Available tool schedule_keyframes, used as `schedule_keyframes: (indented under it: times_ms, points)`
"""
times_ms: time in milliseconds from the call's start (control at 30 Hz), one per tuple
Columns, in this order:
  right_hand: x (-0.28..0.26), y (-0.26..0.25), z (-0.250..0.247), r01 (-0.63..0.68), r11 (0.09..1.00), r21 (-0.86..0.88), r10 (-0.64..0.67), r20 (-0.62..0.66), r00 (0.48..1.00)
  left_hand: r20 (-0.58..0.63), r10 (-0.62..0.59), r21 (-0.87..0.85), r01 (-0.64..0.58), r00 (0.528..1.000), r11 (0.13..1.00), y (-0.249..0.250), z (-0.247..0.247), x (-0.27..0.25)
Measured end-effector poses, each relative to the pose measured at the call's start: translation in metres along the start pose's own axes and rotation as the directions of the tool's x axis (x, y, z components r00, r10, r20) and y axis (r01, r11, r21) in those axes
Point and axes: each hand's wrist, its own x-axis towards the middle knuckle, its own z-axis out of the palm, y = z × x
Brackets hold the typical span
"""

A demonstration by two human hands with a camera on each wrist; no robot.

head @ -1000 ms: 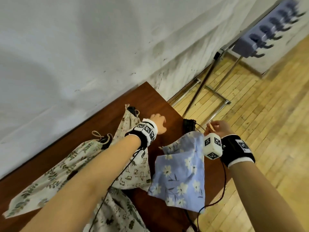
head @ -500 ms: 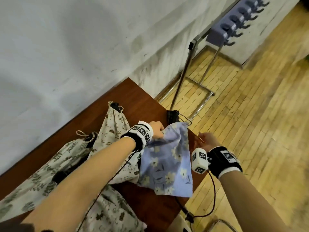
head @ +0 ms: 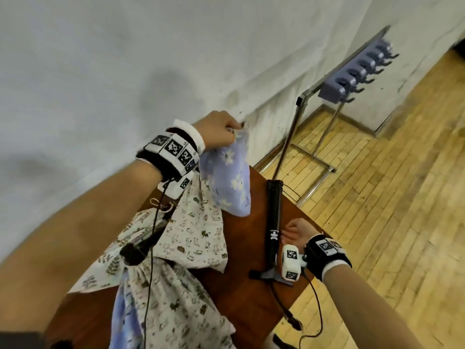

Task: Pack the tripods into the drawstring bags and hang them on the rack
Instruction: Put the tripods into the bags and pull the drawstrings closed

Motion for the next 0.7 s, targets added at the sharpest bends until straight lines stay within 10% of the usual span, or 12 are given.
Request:
schedule_keyframes:
  times_ms: [133, 367, 567, 700]
  points:
    - [0.032, 0.025, 0.014, 0.091, 0.950, -0.298, -0.098, -0.010, 0.995, -0.131, 0.182, 0.195, -0.155, 0.974, 0.968, -0.005, -0.008, -0.040]
    - [0.009, 0.038, 0.031, 0.181, 0.723, -0.667, -0.276, -0.038, 0.960, 0.294, -0.103, 0.278, 0.019, 0.950, 0.961, -0.052, 0.078, -0.108]
    - [0.009, 0.026, 0.017, 0.273, 0.933, -0.233, -0.260, 0.086, 0.962, 0.642, -0.304, 0.410, 0.020, 0.704, 0.912, -0.081, 0.140, -0.148]
    - [-0.067, -0.006, 0.020, 0.499, 0.865, -0.055, -0.478, 0.215, 0.851, 0.673, -0.386, 0.474, 0.034, 0.631, 0.880, -0.090, 0.150, -0.157]
